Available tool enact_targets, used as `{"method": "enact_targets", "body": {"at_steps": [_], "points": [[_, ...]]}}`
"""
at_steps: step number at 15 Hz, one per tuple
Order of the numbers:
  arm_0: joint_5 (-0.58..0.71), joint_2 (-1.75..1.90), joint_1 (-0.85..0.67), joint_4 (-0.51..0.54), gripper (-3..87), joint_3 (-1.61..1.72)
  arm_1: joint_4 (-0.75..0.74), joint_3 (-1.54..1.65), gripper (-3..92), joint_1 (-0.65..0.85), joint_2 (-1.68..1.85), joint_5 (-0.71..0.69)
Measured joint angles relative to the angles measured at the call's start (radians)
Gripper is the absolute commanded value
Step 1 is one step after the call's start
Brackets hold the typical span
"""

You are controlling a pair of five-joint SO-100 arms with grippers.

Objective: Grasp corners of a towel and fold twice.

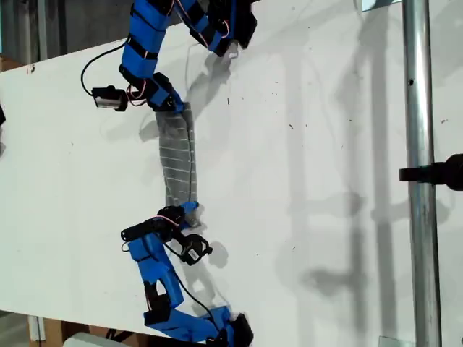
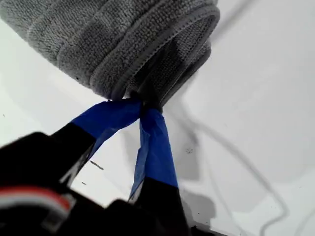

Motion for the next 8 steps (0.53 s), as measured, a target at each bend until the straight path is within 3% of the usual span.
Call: {"method": "enact_targets", "body": {"at_steps": [3, 8], "points": [[-0.015, 0.08, 0.006, 0.008, 48.3, 0.037, 0.04, 0.011, 24.4, 0.026, 0.035, 0.023], [0.023, 0.614, 0.006, -0.014, 54.1, 0.319, 0.143, 0.112, 30.0, 0.077, 0.353, 0.037]]}}
